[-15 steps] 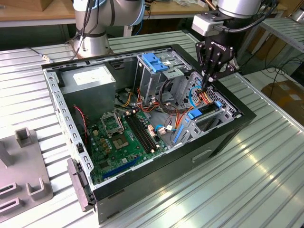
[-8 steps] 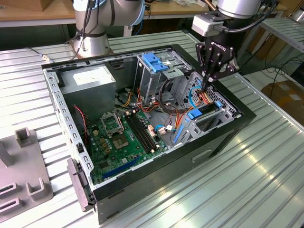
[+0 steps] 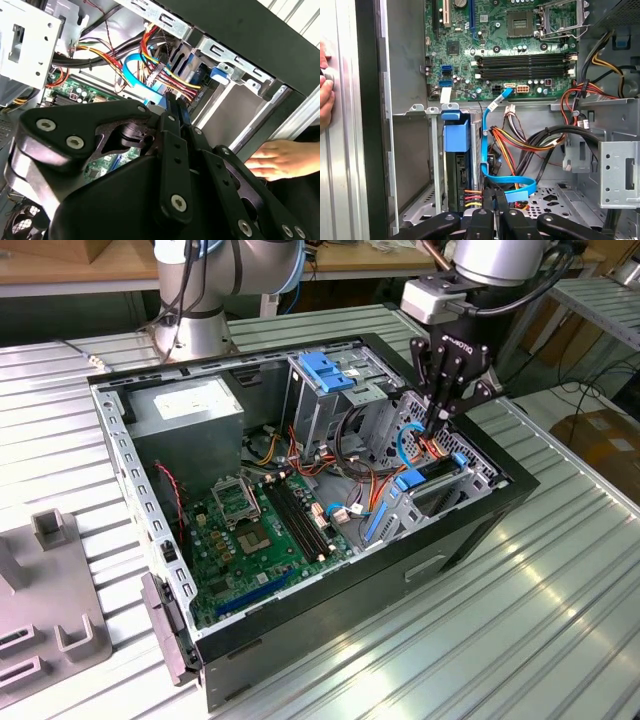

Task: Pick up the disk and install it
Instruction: 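Insert the second disk wire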

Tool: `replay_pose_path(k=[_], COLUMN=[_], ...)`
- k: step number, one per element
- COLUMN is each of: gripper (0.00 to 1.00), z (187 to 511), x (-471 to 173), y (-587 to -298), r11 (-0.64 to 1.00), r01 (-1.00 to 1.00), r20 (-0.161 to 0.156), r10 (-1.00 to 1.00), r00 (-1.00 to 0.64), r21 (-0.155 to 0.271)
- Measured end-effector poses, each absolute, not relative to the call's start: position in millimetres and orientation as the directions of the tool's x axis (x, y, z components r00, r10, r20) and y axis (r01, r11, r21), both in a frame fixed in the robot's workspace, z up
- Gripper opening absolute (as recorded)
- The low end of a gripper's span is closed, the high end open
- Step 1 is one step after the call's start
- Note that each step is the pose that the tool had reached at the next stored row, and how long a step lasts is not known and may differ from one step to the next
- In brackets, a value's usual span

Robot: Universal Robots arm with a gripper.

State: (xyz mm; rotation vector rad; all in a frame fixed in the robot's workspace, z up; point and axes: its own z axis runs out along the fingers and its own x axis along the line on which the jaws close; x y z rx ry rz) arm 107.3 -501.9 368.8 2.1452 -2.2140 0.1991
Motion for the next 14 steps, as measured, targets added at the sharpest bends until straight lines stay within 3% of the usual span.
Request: replay_pose_path(k=[8,9,11,14], gripper=[0.1,0.11,0.24,0.24], z=[368.1,368.2,365.3,360.9], x=[107.3,107.3,107.3,107.3], y=[-502.0,-502.0,-501.7,-501.3], r11=[0.028,0.027,0.027,0.026], r01=[-0.998,-0.998,-0.998,-0.998], r20=[0.13,0.136,0.151,0.157], r10=[-0.991,-0.99,-0.988,-0.987], r00=[-0.035,-0.035,-0.035,-0.035], r21=[-0.056,-0.056,-0.057,-0.057])
